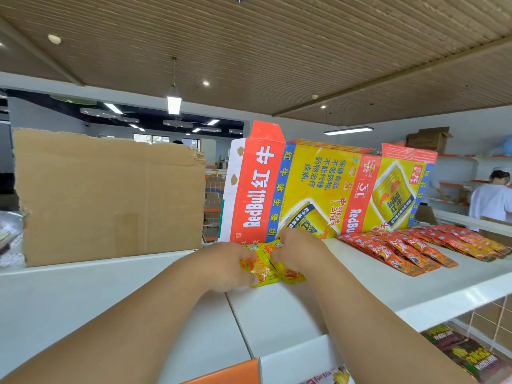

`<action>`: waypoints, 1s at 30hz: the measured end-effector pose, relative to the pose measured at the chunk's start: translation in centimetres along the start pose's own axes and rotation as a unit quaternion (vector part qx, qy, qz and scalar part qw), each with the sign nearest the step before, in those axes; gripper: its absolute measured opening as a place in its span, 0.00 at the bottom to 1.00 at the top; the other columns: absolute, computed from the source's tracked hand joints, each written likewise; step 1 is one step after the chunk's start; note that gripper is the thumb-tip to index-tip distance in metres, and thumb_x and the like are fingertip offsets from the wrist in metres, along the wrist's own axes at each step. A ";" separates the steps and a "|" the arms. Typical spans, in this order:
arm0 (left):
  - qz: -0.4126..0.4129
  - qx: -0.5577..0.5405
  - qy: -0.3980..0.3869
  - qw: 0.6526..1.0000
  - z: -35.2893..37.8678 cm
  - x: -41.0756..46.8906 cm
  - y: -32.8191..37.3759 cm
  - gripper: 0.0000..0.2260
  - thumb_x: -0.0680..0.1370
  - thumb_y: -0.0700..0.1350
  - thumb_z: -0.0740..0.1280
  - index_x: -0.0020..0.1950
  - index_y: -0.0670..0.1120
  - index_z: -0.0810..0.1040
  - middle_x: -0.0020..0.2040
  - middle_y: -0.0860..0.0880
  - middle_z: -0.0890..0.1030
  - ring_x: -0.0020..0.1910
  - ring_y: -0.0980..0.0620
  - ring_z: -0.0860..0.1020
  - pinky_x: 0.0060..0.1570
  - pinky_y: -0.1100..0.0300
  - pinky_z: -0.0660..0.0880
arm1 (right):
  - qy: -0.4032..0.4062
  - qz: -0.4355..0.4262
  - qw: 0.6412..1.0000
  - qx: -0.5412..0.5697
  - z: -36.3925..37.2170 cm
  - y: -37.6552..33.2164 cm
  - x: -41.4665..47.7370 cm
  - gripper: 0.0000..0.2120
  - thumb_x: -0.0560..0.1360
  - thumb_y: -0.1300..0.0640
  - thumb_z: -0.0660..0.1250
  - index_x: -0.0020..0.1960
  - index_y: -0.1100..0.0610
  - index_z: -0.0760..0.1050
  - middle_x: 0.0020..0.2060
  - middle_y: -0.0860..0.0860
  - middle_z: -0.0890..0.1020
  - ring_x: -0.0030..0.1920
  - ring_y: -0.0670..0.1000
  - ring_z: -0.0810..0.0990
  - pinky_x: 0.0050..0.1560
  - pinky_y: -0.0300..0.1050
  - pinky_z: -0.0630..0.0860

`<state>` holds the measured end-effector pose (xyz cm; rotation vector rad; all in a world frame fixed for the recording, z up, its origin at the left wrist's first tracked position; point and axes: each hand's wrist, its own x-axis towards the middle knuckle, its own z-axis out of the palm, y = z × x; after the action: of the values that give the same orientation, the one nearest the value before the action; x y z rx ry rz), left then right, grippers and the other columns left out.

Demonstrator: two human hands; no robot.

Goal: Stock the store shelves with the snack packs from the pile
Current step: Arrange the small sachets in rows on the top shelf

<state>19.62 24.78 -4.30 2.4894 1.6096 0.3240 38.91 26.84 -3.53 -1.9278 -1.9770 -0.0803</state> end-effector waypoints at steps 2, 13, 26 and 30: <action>-0.003 -0.019 0.026 0.999 -0.5 -0.3 -0.2 0.27 0.73 0.64 0.69 0.72 0.61 0.73 0.69 0.57 0.76 0.66 0.52 0.74 0.66 0.56 0.73 | 0.021 -0.007 1.000 0.007 -0.1 -0.1 0.0 0.12 0.72 0.43 0.67 0.49 0.50 0.72 0.46 0.49 0.79 0.51 0.56 0.79 0.50 0.47 0.78; -0.050 0.054 0.164 0.984 -2.9 -3.0 1.1 0.19 0.79 0.55 0.69 0.70 0.58 0.76 0.65 0.55 0.78 0.61 0.55 0.76 0.59 0.60 0.73 | 0.101 -0.096 0.979 0.151 -0.8 -0.9 -0.2 0.11 0.75 0.48 0.68 0.52 0.54 0.76 0.49 0.52 0.80 0.49 0.57 0.78 0.48 0.47 0.76; -0.216 0.021 0.254 0.943 -3.4 -15.4 -0.6 0.17 0.78 0.52 0.70 0.67 0.57 0.78 0.64 0.58 0.78 0.61 0.56 0.76 0.58 0.62 0.73 | 0.027 -0.279 0.931 0.233 -1.1 -4.6 -2.3 0.04 0.73 0.53 0.70 0.45 0.49 0.74 0.45 0.52 0.78 0.44 0.54 0.75 0.40 0.46 0.70; -0.270 0.012 0.288 0.919 -5.3 -20.8 -3.2 0.18 0.78 0.53 0.71 0.67 0.60 0.77 0.59 0.61 0.77 0.58 0.56 0.77 0.58 0.60 0.74 | -0.001 -0.337 0.916 0.218 -2.3 -8.5 -4.6 0.04 0.71 0.54 0.66 0.46 0.50 0.77 0.45 0.50 0.78 0.44 0.54 0.78 0.44 0.48 0.77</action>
<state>7.12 7.18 -1.96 1.9283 2.4312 1.0189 31.09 21.27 -0.94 -0.9235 -2.3259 0.1707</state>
